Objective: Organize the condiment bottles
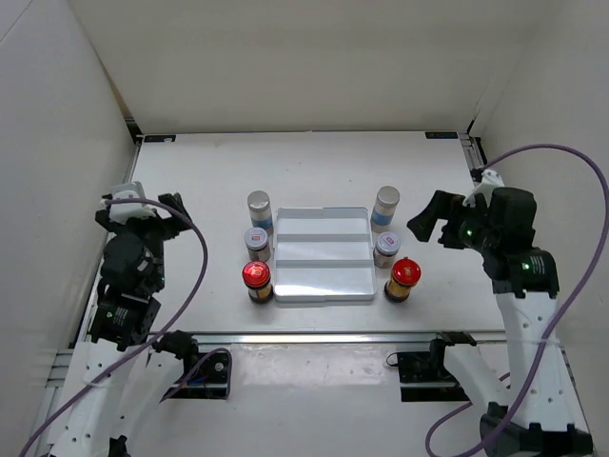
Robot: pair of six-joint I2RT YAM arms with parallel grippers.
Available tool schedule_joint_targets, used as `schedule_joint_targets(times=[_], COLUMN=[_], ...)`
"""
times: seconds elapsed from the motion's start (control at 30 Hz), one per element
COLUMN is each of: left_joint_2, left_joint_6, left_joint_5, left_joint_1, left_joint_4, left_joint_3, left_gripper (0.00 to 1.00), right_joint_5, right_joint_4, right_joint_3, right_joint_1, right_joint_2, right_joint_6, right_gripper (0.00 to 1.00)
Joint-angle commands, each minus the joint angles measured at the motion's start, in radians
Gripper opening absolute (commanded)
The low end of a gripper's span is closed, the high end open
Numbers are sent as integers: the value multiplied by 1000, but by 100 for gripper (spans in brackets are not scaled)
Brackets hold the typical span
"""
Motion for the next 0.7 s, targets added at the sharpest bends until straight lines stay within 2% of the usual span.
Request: schedule_joint_targets(times=[0.0,0.07,0.1,0.17,0.2,0.23,0.3,0.43,0.57,0.6,0.67], left_joint_2=[-8,-8,-8,-17,-28,-28,10,35,35,25,25], left_joint_6=[-73,-90,-90,-90,-90,-90,-125,-176,-185,-185,-185], left_joint_5=[-120,-181,-181,-114,-79,-25,-13,-13,-12,-13,-46], left_joint_1=[-30,-68,-80,-94,-105,-105,-128,-149,-149,-149,-149], left_joint_4=[-166,-138,-138,-112,-97,-88,-104,-124,-103,-103,-103], left_joint_3=[-82,-103,-114,-138,-158,-158,-158,-149,-160,-160,-169], left_gripper=[100,100,100,100,100,100,100,100,100,100,100], right_joint_5=[129,313,314,248,149,128,122,229,402,497,545], right_joint_4=[-19,-119,-120,-120,-120,-120,-160,-229,-252,-267,-278], right_joint_3=[16,7,-5,-27,-43,-59,-71,-84,-74,-74,-74], right_joint_1=[3,26,26,26,26,36,45,120,287,311,365], right_joint_2=[-92,-118,-118,-118,-118,-94,-28,75,147,164,218], right_joint_6=[77,242,264,172,149,149,140,177,262,301,310], right_gripper=[100,100,100,100,100,100,100,100,100,100,100])
